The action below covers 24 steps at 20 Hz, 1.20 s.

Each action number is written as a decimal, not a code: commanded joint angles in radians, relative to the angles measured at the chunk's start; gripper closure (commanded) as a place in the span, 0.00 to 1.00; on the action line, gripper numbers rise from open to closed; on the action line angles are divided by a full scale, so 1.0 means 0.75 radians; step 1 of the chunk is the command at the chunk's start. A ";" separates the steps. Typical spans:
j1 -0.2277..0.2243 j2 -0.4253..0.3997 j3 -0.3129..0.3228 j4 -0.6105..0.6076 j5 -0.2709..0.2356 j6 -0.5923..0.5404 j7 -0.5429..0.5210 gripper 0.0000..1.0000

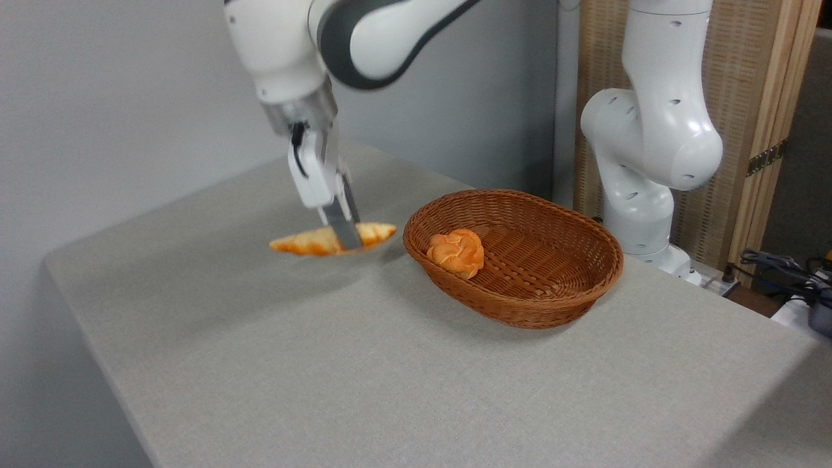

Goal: Put bread into the basket
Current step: 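Lift the held bread and carry it over the wicker basket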

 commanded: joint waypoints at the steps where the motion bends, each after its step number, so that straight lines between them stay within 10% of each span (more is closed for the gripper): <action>1: -0.001 -0.116 0.058 0.017 -0.011 -0.190 0.029 0.79; 9: -0.001 -0.227 0.228 -0.022 0.012 -0.626 0.121 0.62; 11: -0.001 -0.227 0.251 -0.059 0.036 -0.679 0.229 0.22; 14: -0.001 -0.223 0.251 -0.124 0.118 -0.677 0.425 0.01; 24: -0.005 -0.213 0.251 -0.174 0.163 -0.673 0.649 0.00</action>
